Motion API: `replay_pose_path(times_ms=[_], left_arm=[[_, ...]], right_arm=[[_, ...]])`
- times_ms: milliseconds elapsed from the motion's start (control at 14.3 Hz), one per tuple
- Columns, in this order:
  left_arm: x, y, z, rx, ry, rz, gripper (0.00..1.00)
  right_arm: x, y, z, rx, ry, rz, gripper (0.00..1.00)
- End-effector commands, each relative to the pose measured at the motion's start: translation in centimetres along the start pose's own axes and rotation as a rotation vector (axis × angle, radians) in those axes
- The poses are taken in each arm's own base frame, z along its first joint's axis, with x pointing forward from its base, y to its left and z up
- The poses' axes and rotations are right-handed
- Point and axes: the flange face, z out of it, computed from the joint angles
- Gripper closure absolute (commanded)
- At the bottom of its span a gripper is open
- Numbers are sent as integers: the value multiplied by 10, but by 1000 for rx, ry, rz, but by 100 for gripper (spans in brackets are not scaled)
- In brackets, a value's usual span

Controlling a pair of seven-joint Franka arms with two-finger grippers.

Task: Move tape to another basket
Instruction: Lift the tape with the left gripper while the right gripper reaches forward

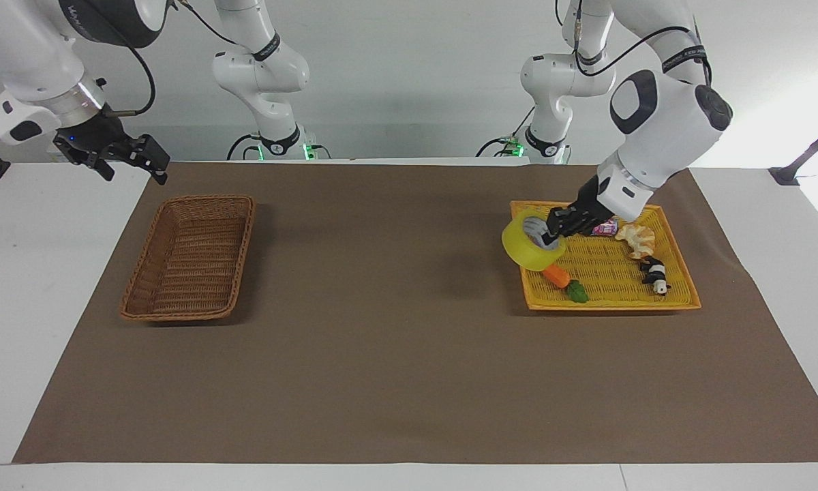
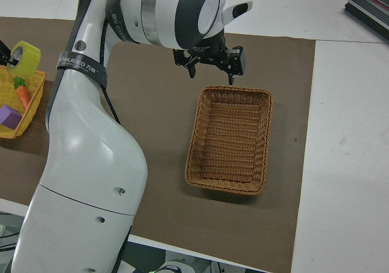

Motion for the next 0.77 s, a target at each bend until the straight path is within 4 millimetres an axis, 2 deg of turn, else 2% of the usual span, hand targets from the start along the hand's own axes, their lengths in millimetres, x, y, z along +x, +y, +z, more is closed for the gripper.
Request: replay_pose_path(times_ms=[0, 140, 210, 349, 559, 699], left_arm=[[-5, 22, 1, -44, 39, -25, 100], [-13, 33, 6, -45, 33, -18, 100], [-18, 38, 9, -43, 29, -12, 100], [-20, 41, 9, -45, 32, -4, 100], [-17, 40, 7, -51, 48, 4, 100], [-18, 41, 9, -49, 50, 7, 100]], right_arm=[[-9, -2, 2, -2, -29, -31, 0], [-12, -5, 2, 23, -42, -102, 0], [-14, -9, 5, 110, -51, -187, 0], [-21, -13, 15, 326, -44, -214, 0], [-26, -48, 27, 565, -9, -232, 0], [-26, -90, 33, 713, 70, -246, 0]])
